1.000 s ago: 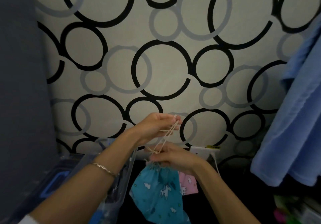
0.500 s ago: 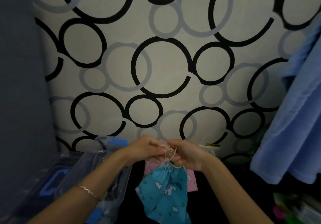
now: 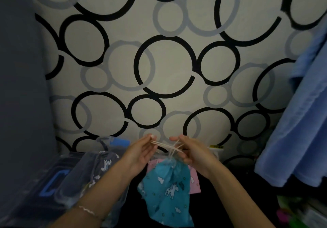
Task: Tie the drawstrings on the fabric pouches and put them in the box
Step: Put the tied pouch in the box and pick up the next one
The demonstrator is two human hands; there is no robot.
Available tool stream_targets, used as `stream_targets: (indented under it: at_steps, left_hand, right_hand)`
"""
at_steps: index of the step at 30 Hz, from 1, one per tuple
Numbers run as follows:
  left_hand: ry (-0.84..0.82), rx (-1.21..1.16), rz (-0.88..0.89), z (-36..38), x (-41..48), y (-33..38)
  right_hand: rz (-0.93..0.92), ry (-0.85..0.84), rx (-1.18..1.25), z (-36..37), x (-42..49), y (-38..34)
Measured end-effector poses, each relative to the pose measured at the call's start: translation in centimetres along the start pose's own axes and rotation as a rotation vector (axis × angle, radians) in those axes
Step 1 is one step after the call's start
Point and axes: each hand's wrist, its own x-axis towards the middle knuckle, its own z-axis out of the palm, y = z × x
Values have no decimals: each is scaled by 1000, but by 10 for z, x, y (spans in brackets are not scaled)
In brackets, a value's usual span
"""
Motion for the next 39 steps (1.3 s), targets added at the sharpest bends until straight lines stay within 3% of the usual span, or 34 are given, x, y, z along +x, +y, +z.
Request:
stream_targets:
  at_steps: [6,8,10,12,14,17,21,26,30,33,37,39]
  left_hand:
    - [45,-27,-36,-15,6,11]
    - [102,258,15,-14,10,12]
    - [89,792,161,-8,7,11]
    - [-126,1131,256,1,5,6]
    - [-365,1252,192,12,-4,1]
    - [-448,1330,138,17,-6,-4]
    - [-467,1239,205,21,-6,-10]
    - [-406,1010,109,27,-12,-13]
    - [-392,976,35,28,-14,-12]
    - [-417,1081,21,30,-15,-9]
    - [-522,1176,-18,32,-19,-5]
    - [-494,1243,40,31,-17,-2]
  right_hand:
    - [0,115,37,-8,1,-1]
    - [8,109,-19,-8,1,-2]
    - [29,78,-37,-7,2,-4]
    - [40,33,-37,-4,3,-6]
    - [40,14,-63,-3,5,-7]
    - [60,56,-178,-3,6,-7]
    - [97,32,-261,-10,3,-9]
    - [132,-45,-98,-19,0,-13]
    - [-89,59,-601,-16,0,-5]
    - [-257,-36,-887,-13,1,1]
    - [-214,27,-896,-10,-1,0]
    - [-154,39,-783,-11,-2,0]
